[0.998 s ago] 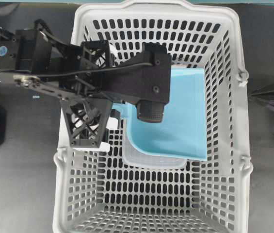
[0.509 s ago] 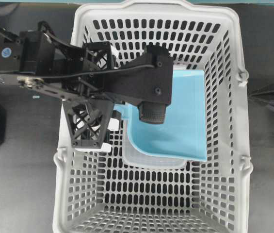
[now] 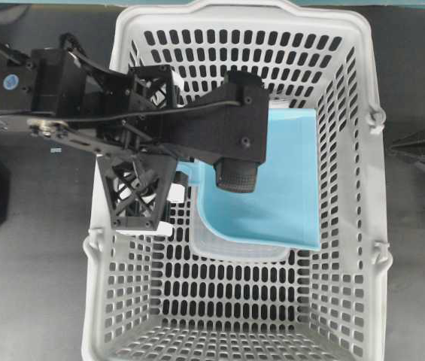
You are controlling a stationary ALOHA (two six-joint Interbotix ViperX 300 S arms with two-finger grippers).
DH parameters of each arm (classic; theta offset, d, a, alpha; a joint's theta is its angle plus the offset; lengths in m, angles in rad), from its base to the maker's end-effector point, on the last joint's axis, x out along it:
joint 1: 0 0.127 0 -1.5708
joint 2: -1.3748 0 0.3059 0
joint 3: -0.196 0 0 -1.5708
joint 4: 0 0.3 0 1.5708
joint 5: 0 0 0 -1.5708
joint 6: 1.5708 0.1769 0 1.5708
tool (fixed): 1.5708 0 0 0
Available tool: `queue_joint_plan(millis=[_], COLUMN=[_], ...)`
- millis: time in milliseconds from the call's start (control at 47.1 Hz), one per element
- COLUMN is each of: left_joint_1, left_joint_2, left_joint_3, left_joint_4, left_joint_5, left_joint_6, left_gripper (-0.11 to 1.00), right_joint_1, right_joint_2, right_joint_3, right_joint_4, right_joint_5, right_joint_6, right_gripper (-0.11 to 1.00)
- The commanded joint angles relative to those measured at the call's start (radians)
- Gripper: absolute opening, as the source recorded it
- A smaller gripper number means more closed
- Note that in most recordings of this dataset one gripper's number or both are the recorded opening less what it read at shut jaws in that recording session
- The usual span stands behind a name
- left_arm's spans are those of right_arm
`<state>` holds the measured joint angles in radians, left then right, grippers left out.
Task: Pick up the dustpan from the shopping basket with the left arm.
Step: 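Lift the dustpan upward out of the basket with the left gripper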
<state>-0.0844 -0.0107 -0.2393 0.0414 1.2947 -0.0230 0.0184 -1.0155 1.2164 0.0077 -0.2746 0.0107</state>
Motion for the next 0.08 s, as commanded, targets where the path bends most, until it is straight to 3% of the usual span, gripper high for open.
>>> queue_joint_plan(millis=[0, 64], left_joint_1=[-0.002, -0.002], left_joint_2=[-0.012, -0.012], left_joint_3=[-0.025, -0.025], left_joint_4=[0.003, 0.005], left_joint_5=[-0.003, -0.003], left_joint_6=[-0.002, -0.002], left_gripper=[0.31, 0.31], right_joint_1=[0.002, 0.002], right_joint_2=[0.005, 0.005], right_joint_3=[-0.006, -0.006], right_joint_4=[0.003, 0.003], right_joint_5=[-0.006, -0.006], right_joint_6=[0.002, 0.002], right_gripper=[0.0, 0.0])
